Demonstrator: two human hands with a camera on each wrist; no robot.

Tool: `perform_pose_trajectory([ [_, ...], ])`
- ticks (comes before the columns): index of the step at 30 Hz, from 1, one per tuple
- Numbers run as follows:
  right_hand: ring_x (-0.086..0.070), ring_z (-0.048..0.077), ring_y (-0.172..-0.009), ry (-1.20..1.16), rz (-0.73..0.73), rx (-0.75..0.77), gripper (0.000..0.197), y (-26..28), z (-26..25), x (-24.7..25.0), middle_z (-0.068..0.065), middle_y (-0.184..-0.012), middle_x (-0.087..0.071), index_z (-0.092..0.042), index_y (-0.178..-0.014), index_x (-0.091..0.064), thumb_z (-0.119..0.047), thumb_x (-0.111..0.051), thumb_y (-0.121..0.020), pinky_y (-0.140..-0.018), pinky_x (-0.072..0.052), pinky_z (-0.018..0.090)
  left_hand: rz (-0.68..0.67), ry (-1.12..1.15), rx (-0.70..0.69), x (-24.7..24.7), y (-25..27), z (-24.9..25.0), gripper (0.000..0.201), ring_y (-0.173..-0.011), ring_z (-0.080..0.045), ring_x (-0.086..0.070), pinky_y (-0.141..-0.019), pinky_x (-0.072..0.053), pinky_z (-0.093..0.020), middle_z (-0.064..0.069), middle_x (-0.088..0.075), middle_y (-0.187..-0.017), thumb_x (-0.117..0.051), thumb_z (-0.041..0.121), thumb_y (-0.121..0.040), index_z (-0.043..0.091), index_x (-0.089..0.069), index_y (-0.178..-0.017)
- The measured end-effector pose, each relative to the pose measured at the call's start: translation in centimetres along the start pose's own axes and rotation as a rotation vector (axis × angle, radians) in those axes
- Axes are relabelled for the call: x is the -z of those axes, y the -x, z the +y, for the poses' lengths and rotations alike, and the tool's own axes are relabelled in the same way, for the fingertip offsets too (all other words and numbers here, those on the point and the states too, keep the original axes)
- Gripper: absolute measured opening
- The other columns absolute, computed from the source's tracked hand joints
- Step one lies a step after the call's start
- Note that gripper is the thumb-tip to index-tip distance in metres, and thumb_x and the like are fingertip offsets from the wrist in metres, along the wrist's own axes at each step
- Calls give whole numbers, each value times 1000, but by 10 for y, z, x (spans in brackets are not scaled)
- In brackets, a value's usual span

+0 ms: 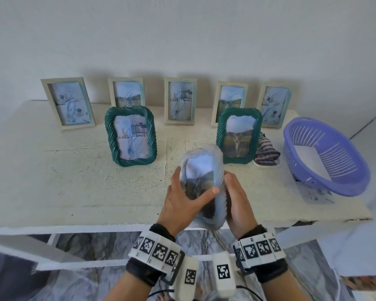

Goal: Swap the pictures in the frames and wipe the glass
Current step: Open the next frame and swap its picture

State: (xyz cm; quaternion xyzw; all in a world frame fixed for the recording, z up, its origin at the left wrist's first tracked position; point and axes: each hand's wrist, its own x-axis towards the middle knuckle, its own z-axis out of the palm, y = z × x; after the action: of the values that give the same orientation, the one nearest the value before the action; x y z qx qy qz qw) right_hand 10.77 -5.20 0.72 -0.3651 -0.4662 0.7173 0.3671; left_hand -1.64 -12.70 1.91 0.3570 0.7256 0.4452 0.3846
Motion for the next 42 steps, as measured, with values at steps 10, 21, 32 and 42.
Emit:
perform_pose_trajectory([
  [10,-62,26,-66,-44,10,-299,43,-32,-14,16,13,-91,-71,-14,-117,-58,-49,-44,-97,-58,-53,35,-96,439,-45,-19,-7,-5,97,-120,-12,-59,-97,-52,-34,0,-60,-132,-76,64,-55,36,-36,-139],
  [21,-64,18,-76,607,157,-30,11,-53,-2,69,12,-89,-67,-25,-95,-60,-33,-52,-96,-71,-57,40,174,267,6,5,-40,-50,7,-73,-22,-65,-57,-57,-32,-12,-69,-85,-68,12,-89,9,-67,-95],
  [32,-58,18,-98,1262,-106,170,32,-74,9,82,5,-111,-61,-16,-127,-55,-23,-49,-96,-83,-45,28,230,-142,45,-14,-57,-75,10,-54,-9,-67,-54,-59,-30,2,-70,-63,-73,22,-85,19,-68,-77],
  [42,-47,28,-106,1700,-315,252,44,-93,-2,75,1,-119,-56,-26,-141,-44,-24,-39,-97,-69,-40,30,261,-204,5,-16,-59,-80,12,-54,-6,-66,-59,-59,-38,7,-68,-62,-74,27,-83,25,-64,-76],
])
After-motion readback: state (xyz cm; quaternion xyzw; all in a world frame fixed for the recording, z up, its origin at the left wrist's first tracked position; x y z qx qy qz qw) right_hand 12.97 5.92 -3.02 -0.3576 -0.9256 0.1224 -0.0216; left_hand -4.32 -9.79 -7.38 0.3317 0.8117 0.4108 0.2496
